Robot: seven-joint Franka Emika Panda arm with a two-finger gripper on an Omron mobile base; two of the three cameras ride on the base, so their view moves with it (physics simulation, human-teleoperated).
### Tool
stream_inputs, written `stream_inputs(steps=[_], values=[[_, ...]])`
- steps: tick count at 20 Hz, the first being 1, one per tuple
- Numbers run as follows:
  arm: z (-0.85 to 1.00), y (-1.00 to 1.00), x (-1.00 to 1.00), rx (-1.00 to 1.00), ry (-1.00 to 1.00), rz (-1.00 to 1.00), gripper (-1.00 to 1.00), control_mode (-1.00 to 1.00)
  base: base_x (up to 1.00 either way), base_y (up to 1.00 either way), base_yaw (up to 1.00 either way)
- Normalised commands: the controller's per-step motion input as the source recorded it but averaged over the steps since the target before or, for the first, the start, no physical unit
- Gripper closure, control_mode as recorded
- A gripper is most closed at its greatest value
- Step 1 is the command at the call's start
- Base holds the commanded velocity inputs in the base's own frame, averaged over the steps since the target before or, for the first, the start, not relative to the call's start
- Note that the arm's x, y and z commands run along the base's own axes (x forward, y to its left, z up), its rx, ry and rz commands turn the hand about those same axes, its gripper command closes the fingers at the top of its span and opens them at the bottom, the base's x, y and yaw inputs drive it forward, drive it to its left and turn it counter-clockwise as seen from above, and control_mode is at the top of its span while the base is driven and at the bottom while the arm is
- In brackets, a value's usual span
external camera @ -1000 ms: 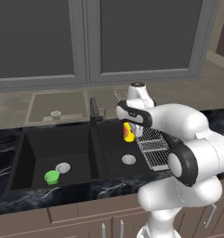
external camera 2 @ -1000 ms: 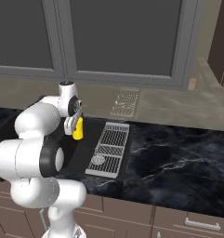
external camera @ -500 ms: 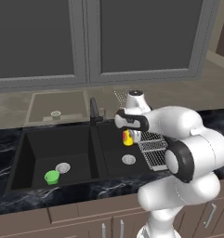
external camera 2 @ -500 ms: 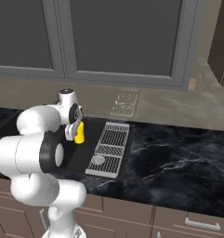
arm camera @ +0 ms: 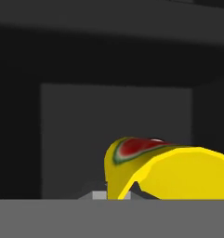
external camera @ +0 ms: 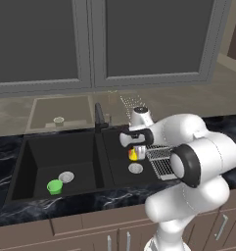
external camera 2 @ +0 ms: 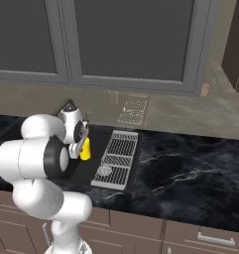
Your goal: Place the cup in the left basin and the cup in the right basin of the sink.
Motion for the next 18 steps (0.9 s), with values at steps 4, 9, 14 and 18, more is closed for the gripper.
stream_inputs(steps=[4, 9, 14, 18], values=[[-0.26, 0.03, 0.07, 0.01, 0.00, -0.05, 1.00, -1.00, 0.00, 0.00, 0.00], [-0.33, 0.05, 0.16, 0.00, -0.02, -0.04, 1.00, -1.00, 0.00, 0.00, 0.00], [-0.34, 0.04, 0.14, 0.00, -0.02, -0.04, 1.00, -1.00, 0.00, 0.00, 0.00], [-0.33, 0.01, 0.08, 0.00, -0.05, -0.03, 1.00, -1.00, 0.00, 0.00, 0.00]])
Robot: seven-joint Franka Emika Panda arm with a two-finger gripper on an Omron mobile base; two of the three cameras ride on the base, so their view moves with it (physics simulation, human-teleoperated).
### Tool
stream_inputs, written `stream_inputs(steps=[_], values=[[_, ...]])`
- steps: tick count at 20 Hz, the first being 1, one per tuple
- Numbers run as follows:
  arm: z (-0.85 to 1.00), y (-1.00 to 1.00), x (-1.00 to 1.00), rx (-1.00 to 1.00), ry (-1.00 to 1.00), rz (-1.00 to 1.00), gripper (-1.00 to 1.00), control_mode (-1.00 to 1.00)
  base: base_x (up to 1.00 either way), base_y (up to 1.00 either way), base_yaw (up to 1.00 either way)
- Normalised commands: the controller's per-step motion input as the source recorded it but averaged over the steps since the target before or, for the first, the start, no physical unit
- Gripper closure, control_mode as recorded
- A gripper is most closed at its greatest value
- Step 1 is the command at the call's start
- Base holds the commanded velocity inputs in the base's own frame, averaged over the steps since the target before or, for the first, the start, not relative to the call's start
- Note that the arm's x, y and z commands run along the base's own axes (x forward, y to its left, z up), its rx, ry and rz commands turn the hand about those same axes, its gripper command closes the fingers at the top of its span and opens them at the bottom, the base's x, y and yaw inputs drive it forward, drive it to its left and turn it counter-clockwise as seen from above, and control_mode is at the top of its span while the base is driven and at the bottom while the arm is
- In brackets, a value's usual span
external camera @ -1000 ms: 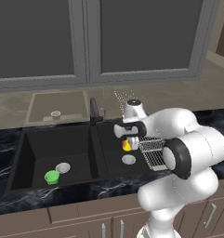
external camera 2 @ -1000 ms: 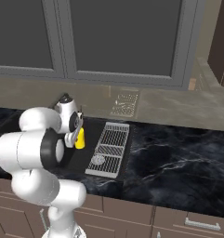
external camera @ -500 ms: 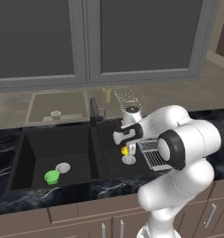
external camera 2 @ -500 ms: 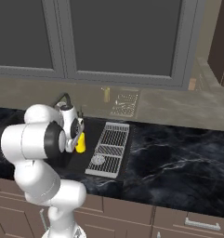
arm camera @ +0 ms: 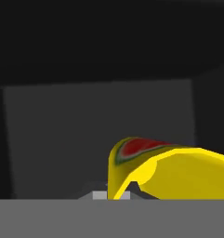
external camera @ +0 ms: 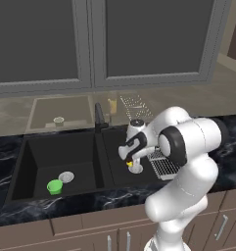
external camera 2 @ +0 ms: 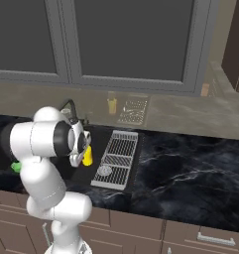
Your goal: Place the cup in the left basin and the cup in the right basin of the sink.
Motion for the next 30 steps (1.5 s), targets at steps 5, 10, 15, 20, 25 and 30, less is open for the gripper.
stream_inputs(steps=[5, 10, 15, 20, 25, 30], values=[[-0.33, 0.01, 0.09, 0.00, -0.07, -0.02, 1.00, -1.00, 0.00, 0.00, 0.00], [-0.30, 0.02, 0.03, 0.00, -0.03, 0.00, 1.00, -1.00, 0.00, 0.00, 0.00], [-0.26, 0.00, 0.07, 0.00, -0.04, 0.00, 1.00, -1.00, 0.00, 0.00, 0.00], [-0.23, 0.00, 0.07, 0.00, -0.02, 0.00, 1.00, -1.00, 0.00, 0.00, 0.00], [-0.26, 0.00, 0.08, 0.00, 0.00, -0.02, 1.00, -1.00, 0.00, 0.00, 0.00], [-0.28, 0.01, 0.09, 0.00, 0.00, -0.02, 1.00, -1.00, 0.00, 0.00, 0.00]])
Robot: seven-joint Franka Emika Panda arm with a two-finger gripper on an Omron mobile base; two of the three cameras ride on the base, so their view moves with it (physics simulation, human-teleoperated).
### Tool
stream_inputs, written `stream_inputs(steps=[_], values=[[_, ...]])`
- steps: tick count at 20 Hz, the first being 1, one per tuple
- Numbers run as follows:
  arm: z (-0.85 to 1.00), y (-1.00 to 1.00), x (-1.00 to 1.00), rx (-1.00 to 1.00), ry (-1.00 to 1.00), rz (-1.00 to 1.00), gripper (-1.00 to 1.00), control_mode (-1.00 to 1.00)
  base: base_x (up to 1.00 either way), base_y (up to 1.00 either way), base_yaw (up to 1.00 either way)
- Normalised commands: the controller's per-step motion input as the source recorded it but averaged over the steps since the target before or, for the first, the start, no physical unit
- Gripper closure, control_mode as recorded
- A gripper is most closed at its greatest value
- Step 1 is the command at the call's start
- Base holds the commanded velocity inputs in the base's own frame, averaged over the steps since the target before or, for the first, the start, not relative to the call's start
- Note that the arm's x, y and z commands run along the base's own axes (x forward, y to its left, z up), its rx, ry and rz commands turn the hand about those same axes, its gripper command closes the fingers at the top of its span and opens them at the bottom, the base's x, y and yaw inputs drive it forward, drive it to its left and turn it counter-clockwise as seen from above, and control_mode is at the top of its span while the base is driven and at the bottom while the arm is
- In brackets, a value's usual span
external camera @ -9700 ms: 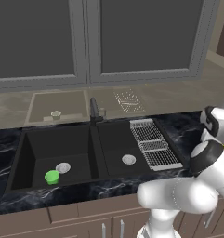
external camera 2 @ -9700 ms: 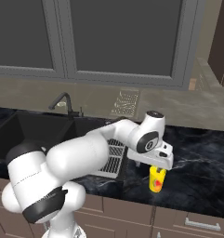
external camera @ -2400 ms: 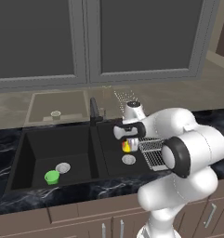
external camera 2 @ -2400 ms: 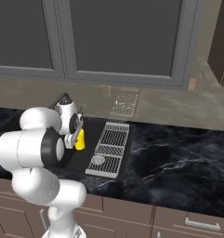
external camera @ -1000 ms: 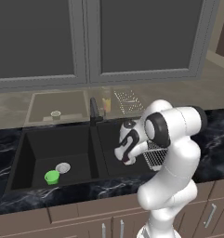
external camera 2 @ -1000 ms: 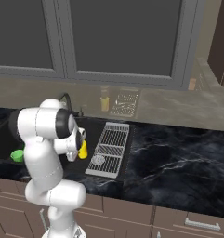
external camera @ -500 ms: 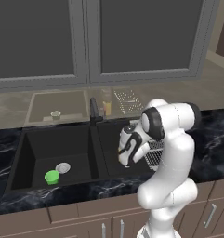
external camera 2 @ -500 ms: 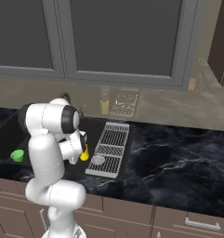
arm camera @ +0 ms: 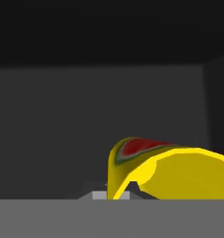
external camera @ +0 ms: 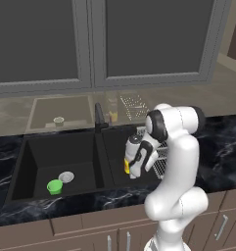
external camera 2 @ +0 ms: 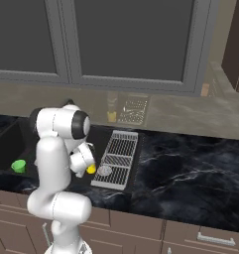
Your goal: Place the cup in the left basin and the cup in the right basin of the sink.
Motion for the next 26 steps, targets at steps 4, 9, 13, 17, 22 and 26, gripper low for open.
stream_inputs(steps=[4, 9, 13, 17, 22, 26], values=[[-0.27, 0.01, 0.10, 0.00, 0.00, -0.02, 1.00, -1.00, 0.00, 0.00, 0.00], [-0.20, 0.03, 0.07, 0.01, 0.00, -0.02, 1.00, -1.00, 0.00, 0.00, 0.00], [-0.17, 0.04, 0.05, 0.01, 0.00, -0.01, 1.00, -1.00, 0.00, 0.00, 0.00], [-0.12, 0.00, 0.02, 0.01, 0.00, 0.00, 1.00, -1.00, 0.00, 0.00, 0.00], [-0.09, 0.00, 0.03, 0.01, 0.00, 0.00, -1.00, -1.00, 0.00, 0.00, 0.00], [-0.10, 0.00, 0.03, 0.01, 0.00, 0.00, -1.00, -1.00, 0.00, 0.00, 0.00]])
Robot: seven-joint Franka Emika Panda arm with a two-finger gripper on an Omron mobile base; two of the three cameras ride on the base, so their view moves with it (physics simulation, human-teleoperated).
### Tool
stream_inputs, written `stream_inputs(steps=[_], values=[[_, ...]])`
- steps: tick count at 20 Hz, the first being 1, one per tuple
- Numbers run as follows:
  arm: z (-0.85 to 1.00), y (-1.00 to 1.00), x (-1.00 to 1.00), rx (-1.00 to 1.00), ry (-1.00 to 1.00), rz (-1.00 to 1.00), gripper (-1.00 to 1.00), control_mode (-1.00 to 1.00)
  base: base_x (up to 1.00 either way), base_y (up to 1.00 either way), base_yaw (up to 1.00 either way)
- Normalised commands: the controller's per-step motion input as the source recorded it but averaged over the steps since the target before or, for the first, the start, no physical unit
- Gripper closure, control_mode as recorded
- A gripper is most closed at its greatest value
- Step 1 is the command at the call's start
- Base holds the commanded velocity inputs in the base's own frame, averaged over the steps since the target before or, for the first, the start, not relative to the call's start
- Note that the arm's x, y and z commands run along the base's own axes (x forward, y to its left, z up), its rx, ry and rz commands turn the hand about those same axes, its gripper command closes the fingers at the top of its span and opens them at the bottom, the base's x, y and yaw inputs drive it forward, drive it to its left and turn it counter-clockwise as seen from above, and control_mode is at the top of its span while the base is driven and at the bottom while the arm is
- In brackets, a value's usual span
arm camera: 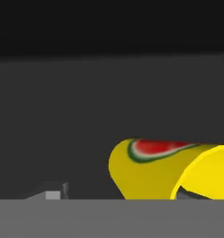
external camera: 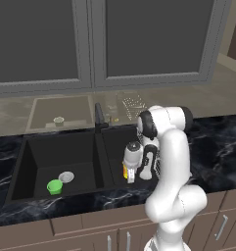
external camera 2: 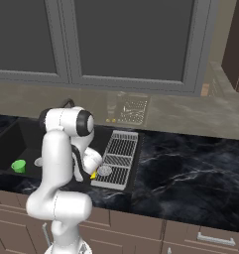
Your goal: Place the cup in the left basin and the cup in the right basin of the sink.
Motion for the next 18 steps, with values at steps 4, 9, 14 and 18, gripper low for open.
stream_inputs(steps=[4, 9, 14, 18], values=[[-0.08, 0.00, 0.04, 0.01, 0.00, 0.00, -1.00, -1.00, 0.00, 0.00, 0.00], [0.05, 0.01, 0.00, -0.01, 0.04, 0.00, -1.00, -1.00, 0.00, 0.00, 0.00], [0.26, 0.00, 0.00, -0.03, 0.09, 0.00, -1.00, -1.00, 0.00, 0.00, 0.00], [0.59, 0.00, 0.00, 0.00, 0.14, 0.00, -1.00, -1.00, 0.00, 0.00, 0.00]])
